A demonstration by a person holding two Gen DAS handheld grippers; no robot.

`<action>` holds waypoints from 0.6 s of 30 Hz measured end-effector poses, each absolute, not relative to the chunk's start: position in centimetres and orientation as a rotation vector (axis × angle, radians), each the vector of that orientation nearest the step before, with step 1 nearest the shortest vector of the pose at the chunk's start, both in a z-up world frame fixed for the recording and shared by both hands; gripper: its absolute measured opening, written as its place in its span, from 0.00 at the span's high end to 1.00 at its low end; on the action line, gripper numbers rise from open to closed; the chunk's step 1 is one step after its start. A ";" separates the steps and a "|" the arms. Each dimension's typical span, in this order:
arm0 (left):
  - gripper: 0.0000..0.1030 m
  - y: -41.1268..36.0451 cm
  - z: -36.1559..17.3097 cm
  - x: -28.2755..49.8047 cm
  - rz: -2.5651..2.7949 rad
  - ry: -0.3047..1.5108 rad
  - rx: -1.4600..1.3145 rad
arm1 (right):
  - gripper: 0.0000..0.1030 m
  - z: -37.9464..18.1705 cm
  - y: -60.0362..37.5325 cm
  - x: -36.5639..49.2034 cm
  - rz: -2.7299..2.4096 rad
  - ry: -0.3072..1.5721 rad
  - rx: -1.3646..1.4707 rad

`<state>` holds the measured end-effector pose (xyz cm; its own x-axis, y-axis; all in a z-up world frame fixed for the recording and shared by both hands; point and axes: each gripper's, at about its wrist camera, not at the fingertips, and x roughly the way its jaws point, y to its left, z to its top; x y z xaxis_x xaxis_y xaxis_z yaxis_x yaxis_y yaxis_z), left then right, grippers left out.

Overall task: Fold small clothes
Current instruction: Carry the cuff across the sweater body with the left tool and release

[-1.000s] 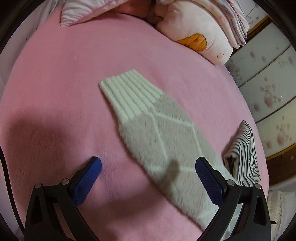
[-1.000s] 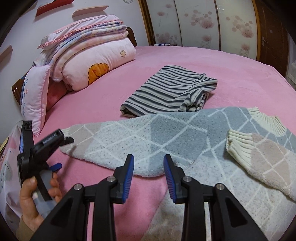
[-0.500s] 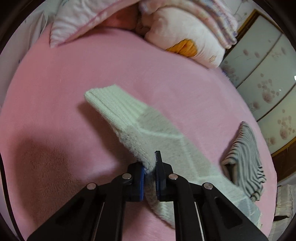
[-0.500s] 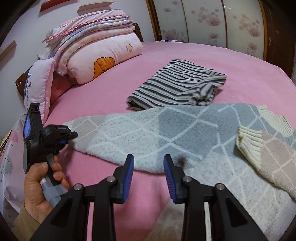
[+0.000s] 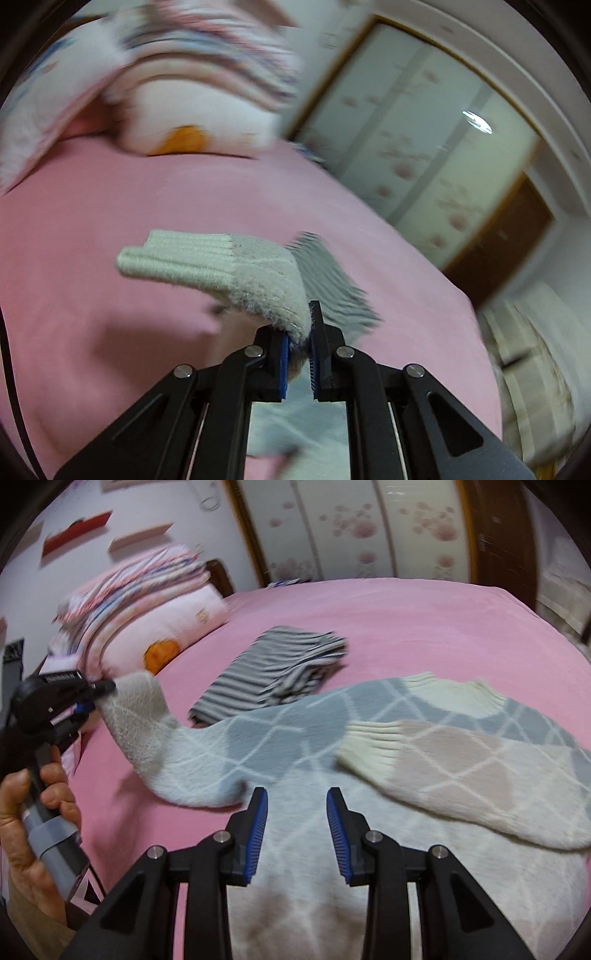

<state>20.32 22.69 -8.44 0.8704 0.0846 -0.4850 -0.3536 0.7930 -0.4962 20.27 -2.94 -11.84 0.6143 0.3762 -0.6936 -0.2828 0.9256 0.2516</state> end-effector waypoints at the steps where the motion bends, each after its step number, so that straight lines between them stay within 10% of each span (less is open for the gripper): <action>1: 0.94 20.8 -8.0 21.0 0.200 0.470 -0.594 | 0.68 -11.7 -4.0 20.2 0.365 0.821 0.131; 13: 0.92 2.2 -14.9 27.4 -0.111 0.788 -0.282 | 0.68 -13.0 -16.3 19.6 0.166 0.819 0.234; 18: 0.54 -0.6 -19.3 27.4 -0.155 0.916 -0.259 | 0.68 -14.8 -18.6 19.5 0.141 0.855 0.276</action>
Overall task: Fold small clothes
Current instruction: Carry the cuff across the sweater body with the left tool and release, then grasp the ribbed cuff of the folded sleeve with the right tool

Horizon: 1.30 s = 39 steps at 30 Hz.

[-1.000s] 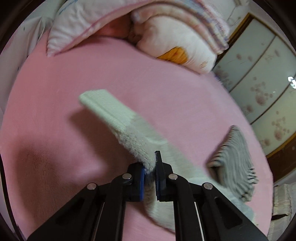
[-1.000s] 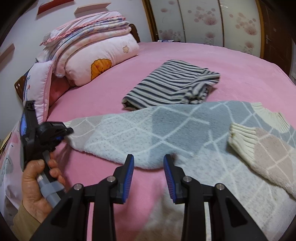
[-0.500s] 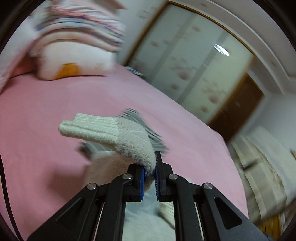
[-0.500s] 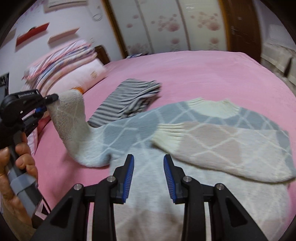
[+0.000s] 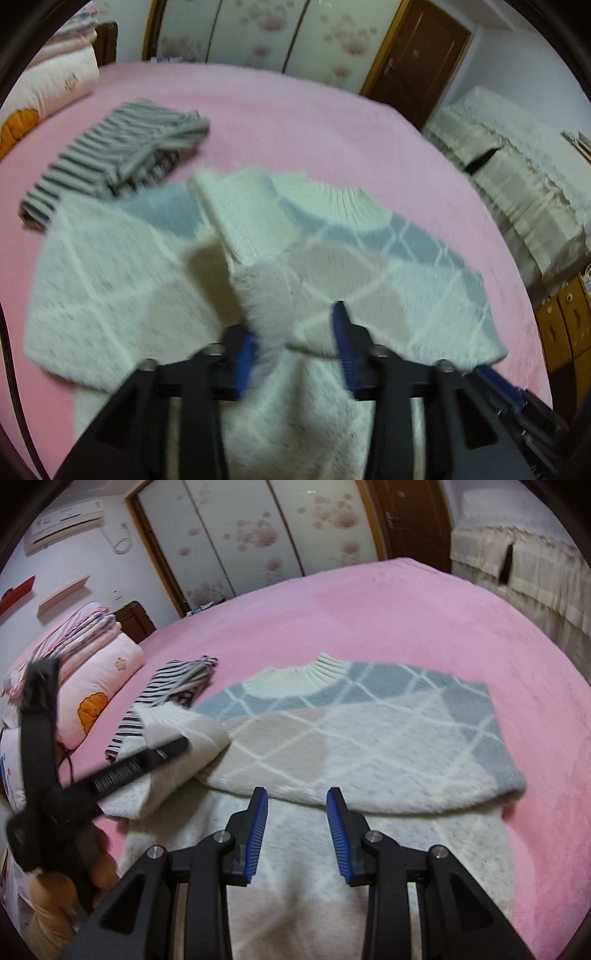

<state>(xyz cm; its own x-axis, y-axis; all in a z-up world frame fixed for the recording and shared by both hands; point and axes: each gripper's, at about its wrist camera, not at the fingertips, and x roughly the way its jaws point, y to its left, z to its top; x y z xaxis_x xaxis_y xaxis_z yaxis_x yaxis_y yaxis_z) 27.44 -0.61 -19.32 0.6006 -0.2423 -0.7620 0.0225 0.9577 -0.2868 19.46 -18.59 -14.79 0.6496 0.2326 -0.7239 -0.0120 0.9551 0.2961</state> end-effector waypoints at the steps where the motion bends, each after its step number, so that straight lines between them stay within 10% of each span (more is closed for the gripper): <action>1: 0.51 -0.8 -19.7 27.2 -0.181 0.926 -0.273 | 0.68 -15.1 -18.9 19.4 0.139 0.859 0.287; 36: 0.43 15.1 -24.8 19.2 0.137 0.938 -0.469 | 0.67 -20.7 -17.6 27.6 0.280 1.016 0.411; 39: 0.41 15.3 -24.9 19.5 0.139 0.938 -0.463 | 0.85 -20.3 -16.4 28.1 0.288 1.015 0.345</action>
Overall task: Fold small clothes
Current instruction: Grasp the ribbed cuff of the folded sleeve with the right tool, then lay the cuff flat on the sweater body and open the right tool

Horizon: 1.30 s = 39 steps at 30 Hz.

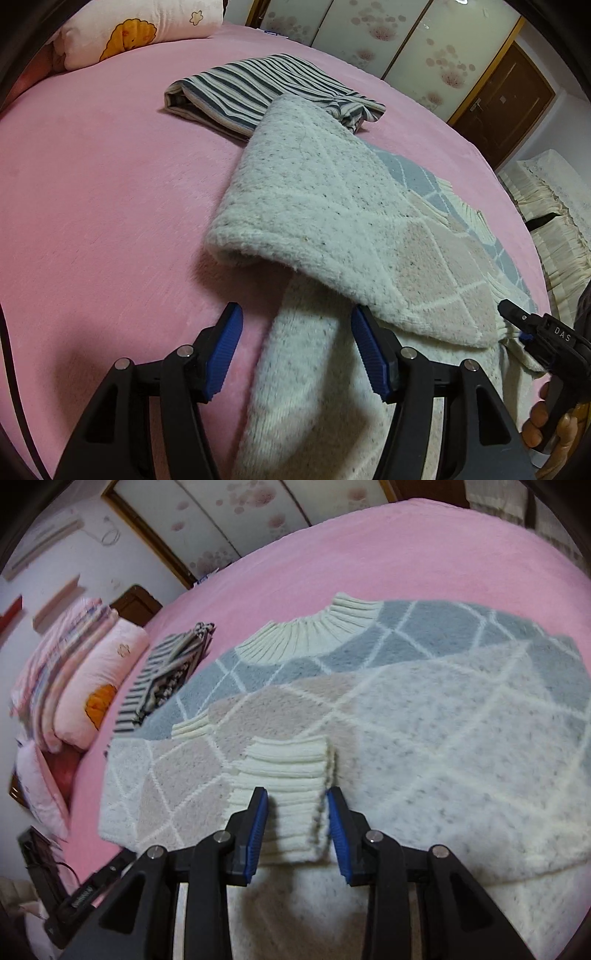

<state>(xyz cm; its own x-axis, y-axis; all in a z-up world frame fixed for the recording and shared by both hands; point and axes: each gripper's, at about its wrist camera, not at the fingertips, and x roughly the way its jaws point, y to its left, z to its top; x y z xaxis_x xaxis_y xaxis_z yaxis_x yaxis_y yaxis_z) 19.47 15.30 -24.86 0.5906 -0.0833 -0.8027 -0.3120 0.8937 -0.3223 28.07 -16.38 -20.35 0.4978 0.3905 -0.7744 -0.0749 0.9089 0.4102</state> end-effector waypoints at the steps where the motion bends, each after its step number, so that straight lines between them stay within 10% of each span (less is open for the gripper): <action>1: 0.41 15.3 -24.8 19.6 0.140 0.938 -0.461 | 0.87 -20.0 -16.0 28.1 0.318 1.014 0.339; 16: 0.41 16.8 -25.0 22.1 0.214 0.912 -0.551 | 0.88 -2.5 -14.4 28.9 0.304 0.563 0.087; 39: 0.44 16.1 -25.1 22.0 0.208 0.953 -0.471 | 0.92 -18.3 -27.4 32.3 -0.017 0.906 0.293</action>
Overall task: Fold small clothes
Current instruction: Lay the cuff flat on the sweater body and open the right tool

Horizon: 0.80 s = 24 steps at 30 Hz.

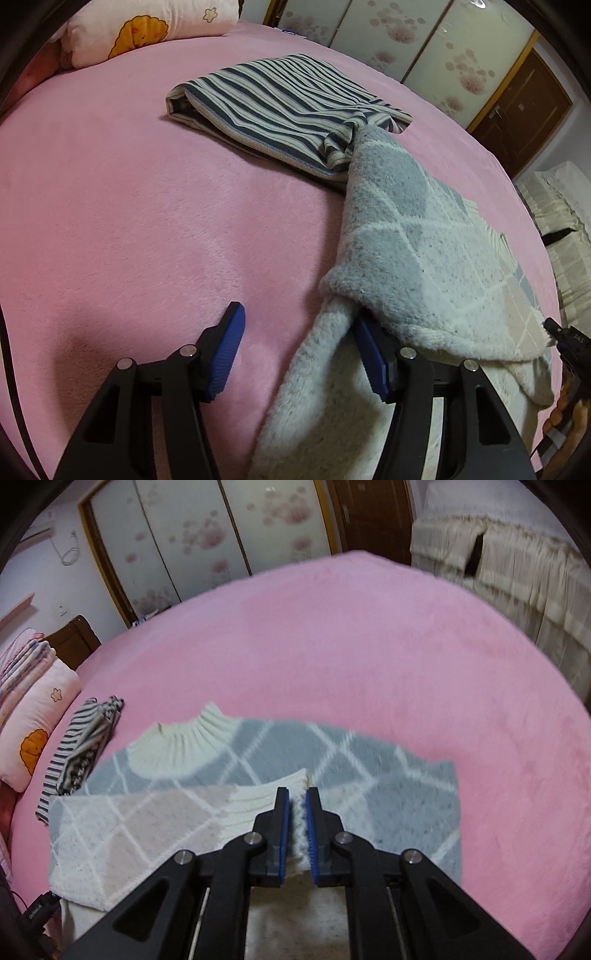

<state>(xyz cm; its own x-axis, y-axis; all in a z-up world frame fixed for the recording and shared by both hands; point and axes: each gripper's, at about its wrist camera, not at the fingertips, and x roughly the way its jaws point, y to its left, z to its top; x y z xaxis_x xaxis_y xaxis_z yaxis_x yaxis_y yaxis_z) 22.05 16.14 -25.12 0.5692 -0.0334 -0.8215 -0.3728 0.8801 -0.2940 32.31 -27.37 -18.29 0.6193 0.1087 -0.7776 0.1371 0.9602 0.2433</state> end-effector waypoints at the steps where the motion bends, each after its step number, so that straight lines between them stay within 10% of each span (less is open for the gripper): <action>1: 0.46 16.1 -25.1 21.9 0.204 0.957 -0.460 | 0.91 -18.7 -27.8 32.5 -0.002 0.930 0.328; 18: 0.63 15.0 -23.1 20.3 0.136 0.947 -0.388 | 0.71 -19.9 -30.4 32.4 0.090 1.055 0.503; 24: 0.63 13.4 -23.9 22.0 0.117 0.983 -0.337 | 0.92 -19.3 -27.5 31.5 0.074 1.022 0.267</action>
<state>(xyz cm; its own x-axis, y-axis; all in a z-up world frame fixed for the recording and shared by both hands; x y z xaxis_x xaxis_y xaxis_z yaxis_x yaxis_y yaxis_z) 21.96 13.36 -23.85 0.5532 -0.0539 -0.8313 -0.2479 0.9421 -0.2260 31.46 -27.55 -19.34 0.5220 0.1849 -0.8326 0.0638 0.9650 0.2544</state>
